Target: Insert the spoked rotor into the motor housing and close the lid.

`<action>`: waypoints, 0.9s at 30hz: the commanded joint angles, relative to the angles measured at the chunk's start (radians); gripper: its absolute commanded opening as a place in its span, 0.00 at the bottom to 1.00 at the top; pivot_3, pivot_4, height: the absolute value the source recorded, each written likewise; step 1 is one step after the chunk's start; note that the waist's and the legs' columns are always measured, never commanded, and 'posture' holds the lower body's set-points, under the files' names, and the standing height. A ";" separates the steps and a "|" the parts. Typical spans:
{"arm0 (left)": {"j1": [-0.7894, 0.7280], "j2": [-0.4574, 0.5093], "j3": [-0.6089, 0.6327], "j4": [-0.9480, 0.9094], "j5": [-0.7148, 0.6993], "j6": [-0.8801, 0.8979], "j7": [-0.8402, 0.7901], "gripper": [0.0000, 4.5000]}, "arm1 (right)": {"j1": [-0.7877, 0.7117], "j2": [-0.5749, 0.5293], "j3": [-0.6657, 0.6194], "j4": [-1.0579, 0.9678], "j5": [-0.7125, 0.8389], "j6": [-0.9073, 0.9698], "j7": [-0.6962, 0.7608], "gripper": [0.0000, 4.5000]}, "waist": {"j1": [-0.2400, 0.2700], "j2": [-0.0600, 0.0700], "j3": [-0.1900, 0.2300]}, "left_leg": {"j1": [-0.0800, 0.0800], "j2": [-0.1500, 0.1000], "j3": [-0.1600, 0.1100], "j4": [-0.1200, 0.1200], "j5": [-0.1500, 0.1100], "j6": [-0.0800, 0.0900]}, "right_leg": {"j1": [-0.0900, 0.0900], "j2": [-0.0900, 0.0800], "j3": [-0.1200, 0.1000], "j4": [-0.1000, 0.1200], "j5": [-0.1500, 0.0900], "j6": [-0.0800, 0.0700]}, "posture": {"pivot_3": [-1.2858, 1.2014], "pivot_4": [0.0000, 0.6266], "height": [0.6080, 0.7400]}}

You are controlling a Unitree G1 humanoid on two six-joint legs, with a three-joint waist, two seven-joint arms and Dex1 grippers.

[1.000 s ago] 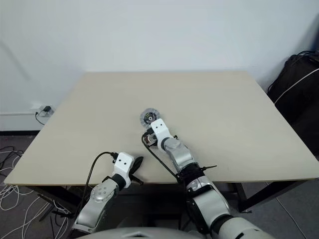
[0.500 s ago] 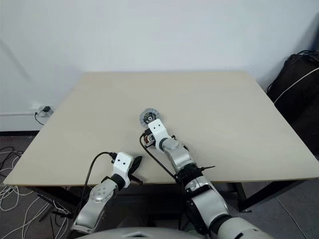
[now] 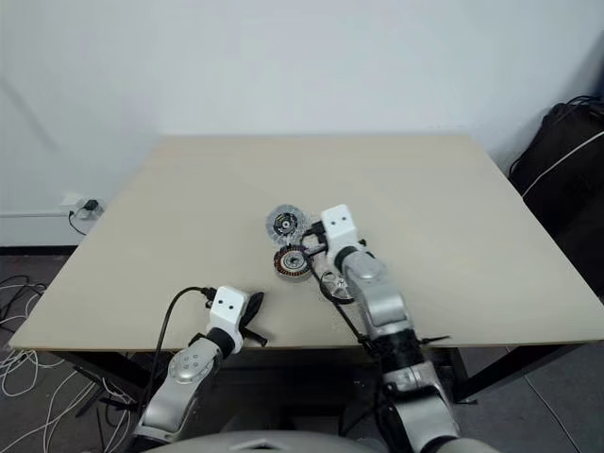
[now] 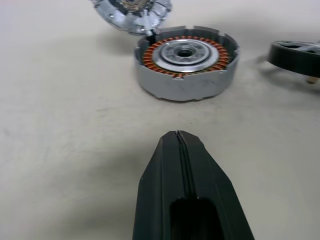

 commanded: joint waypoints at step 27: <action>-0.054 0.009 0.000 0.015 0.009 -0.026 -0.019 0.00 | 0.405 0.201 -0.470 -0.475 0.616 0.555 -0.097 0.99 | 0.013 -0.001 0.002 | -0.003 0.002 0.000 0.002 0.000 0.001 | -0.001 0.000 -0.001 -0.001 -0.002 0.004 | 0.52 0.00 1.00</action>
